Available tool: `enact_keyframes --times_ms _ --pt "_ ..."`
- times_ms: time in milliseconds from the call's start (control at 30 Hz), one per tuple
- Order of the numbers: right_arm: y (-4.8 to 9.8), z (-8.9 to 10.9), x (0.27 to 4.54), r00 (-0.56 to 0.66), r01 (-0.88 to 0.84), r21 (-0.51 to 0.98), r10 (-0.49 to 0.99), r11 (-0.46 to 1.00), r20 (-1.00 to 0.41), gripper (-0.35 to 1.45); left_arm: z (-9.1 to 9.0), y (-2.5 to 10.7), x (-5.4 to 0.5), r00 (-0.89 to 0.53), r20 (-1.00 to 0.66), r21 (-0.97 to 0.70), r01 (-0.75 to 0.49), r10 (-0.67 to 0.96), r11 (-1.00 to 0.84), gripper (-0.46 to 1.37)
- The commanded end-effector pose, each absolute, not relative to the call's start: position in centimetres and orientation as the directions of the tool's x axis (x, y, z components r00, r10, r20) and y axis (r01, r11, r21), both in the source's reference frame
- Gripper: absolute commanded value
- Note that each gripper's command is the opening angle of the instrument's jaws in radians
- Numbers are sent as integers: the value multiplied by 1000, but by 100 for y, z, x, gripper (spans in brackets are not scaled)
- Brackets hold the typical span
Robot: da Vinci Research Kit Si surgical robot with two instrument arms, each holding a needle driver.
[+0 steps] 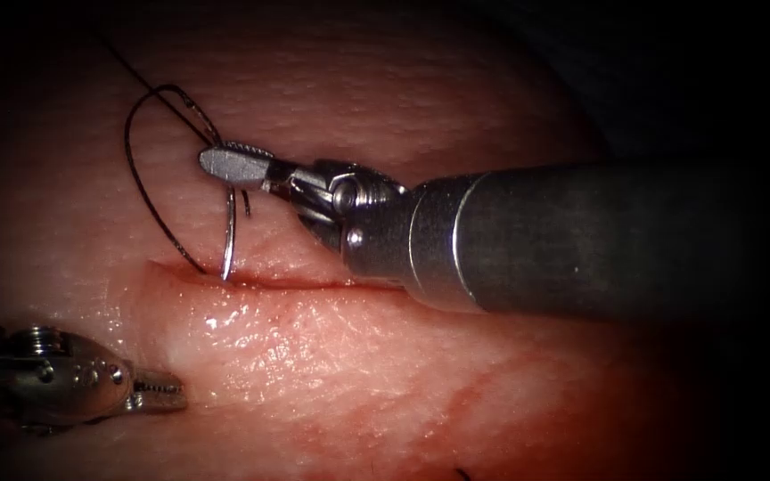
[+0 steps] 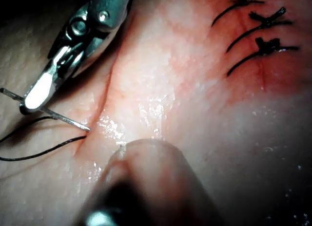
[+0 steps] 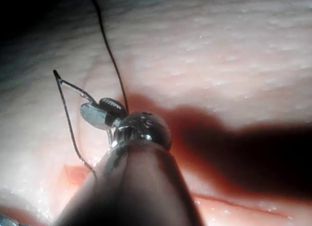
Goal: Wound Closure
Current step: Throw the needle through the skin beneth the cut with the right driver
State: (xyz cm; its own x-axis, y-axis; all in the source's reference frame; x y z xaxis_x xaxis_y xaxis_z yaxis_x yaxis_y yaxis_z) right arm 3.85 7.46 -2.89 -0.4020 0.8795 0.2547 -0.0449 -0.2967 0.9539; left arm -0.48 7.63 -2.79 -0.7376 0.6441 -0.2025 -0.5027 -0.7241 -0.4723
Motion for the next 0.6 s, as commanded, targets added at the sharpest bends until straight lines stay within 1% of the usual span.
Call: enact_keyframes --times_ms 33,67,267,600 --pt "748 -287 386 -399 -45 949 876 -313 270 -35 -279 763 -48 -738 -202 -474 -502 644 -724 -9" --pt "745 -288 388 -392 -37 940 870 -339 298 -35 -279 763 -48 -738 -202 -474 -502 644 -724 -9" --pt "734 -294 397 -363 -24 917 858 -398 363 -35 -279 763 -47 -735 -200 -476 -505 648 -720 -9" --pt "713 -304 409 -303 -33 882 846 -470 439 -35 -279 763 -46 -735 -200 -476 -505 647 -720 -8"
